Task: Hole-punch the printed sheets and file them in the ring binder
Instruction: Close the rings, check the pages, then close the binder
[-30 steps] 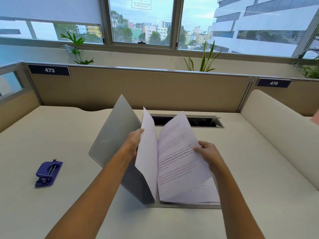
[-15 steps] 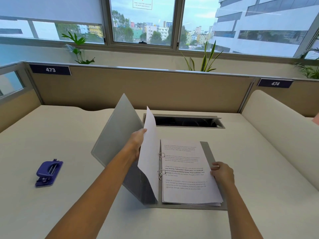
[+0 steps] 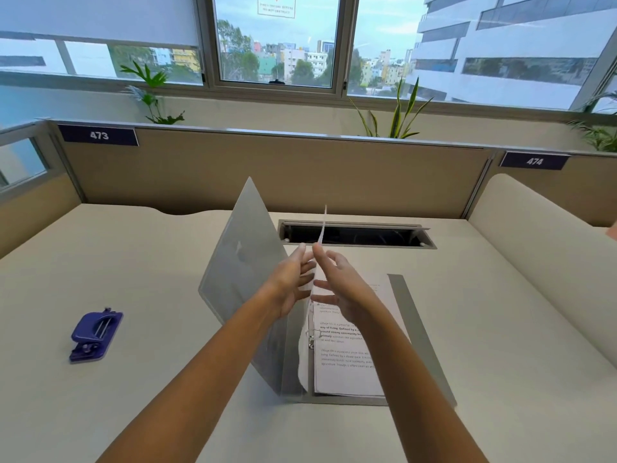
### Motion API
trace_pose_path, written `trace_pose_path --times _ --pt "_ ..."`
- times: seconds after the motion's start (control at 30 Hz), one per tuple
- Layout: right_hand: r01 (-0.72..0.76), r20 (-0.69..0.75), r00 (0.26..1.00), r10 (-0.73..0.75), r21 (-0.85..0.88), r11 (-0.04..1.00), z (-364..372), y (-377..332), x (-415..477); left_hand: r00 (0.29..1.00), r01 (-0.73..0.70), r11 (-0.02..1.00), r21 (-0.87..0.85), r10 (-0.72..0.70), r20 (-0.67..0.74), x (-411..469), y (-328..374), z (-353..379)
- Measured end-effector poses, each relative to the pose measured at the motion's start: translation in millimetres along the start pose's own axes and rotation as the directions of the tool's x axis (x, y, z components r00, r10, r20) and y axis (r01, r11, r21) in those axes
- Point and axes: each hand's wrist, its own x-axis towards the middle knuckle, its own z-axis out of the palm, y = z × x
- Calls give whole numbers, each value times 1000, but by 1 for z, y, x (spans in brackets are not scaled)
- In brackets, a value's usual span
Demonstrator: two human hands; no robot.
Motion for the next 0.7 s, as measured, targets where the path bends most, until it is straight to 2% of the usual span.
trace_pose_path --times 0.2,0.27,0.3,0.37,0.43,0.5,0.57,0.7 --pt "15 -133 991 -22 -52 999 -5 0 6 997 -68 994 86 64 47 -9 14 4" --pt "0 -197 980 -21 -109 994 -20 3 8 979 -191 958 213 201 -26 -18 26 0" --pt "-19 -220 975 -13 -143 990 -30 5 10 946 -268 899 346 313 -80 -23 32 -5" --pt "-52 -253 968 3 -189 981 -51 9 11 814 -318 662 678 558 -163 -34 44 -16" --pt "-76 -278 961 12 -218 973 -70 14 11 674 -292 455 841 722 -157 -40 53 -26" --pt "-96 -313 950 8 -266 959 -87 23 12 615 -217 345 913 774 -147 -40 56 -37" --pt "-123 -372 928 -13 -337 933 -102 34 14 625 -82 289 954 760 -177 -40 57 -48" --pt "-213 -457 890 -1 -416 884 -125 56 17 702 158 296 942 637 -318 -43 58 -67"
